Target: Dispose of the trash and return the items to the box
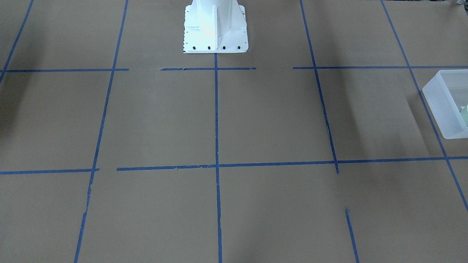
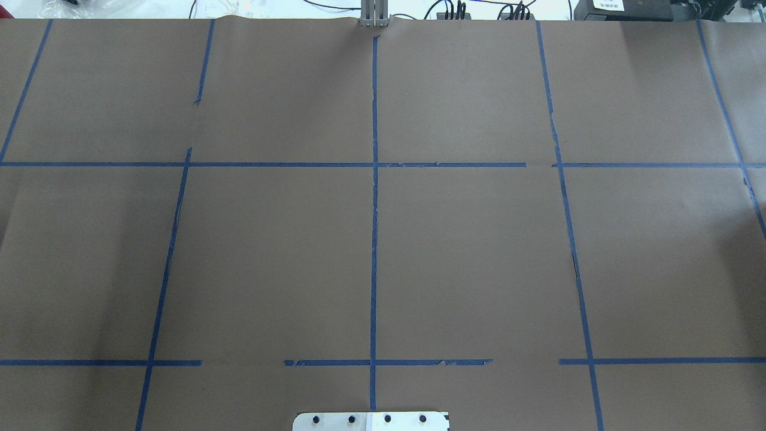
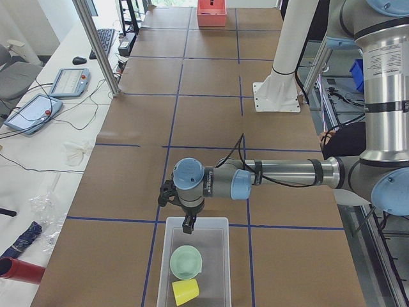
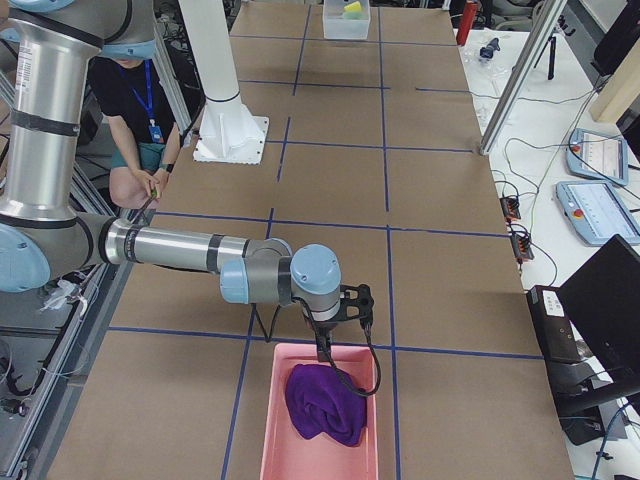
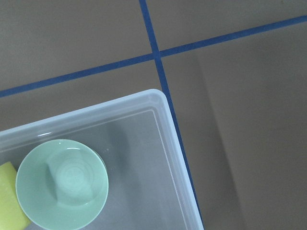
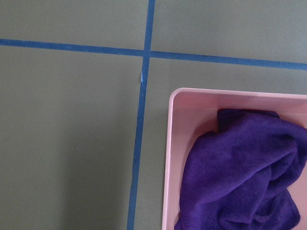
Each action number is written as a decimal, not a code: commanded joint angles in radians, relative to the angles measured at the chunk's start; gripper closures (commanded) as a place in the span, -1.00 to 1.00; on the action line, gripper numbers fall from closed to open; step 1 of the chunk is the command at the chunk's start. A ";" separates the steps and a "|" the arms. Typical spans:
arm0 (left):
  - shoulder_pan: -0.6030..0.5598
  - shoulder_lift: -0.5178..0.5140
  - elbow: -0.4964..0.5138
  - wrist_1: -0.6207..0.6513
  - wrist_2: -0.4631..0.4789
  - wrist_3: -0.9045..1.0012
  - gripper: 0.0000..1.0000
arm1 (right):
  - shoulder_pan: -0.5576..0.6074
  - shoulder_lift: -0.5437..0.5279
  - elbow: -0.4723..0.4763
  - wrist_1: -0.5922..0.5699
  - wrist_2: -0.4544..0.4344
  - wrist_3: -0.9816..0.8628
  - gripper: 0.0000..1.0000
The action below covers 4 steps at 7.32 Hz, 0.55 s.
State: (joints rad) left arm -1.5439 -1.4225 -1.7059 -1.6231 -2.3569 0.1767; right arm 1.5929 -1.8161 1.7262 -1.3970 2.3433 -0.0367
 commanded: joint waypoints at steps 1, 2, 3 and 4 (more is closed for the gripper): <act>-0.016 -0.013 -0.049 0.019 0.004 0.004 -1.00 | -0.001 -0.022 0.000 0.033 -0.001 -0.003 -1.00; -0.016 -0.015 -0.043 0.017 0.005 0.004 -1.00 | -0.002 -0.023 0.000 0.033 0.001 -0.003 -1.00; -0.016 -0.007 -0.050 0.017 0.004 0.004 -1.00 | -0.005 -0.031 0.000 0.033 0.001 -0.003 -1.00; -0.016 -0.004 -0.037 0.017 0.004 0.003 -1.00 | -0.007 -0.032 -0.002 0.033 0.001 -0.005 -1.00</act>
State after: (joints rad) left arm -1.5594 -1.4310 -1.7500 -1.6060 -2.3529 0.1806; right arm 1.5885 -1.8440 1.7254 -1.3643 2.3437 -0.0402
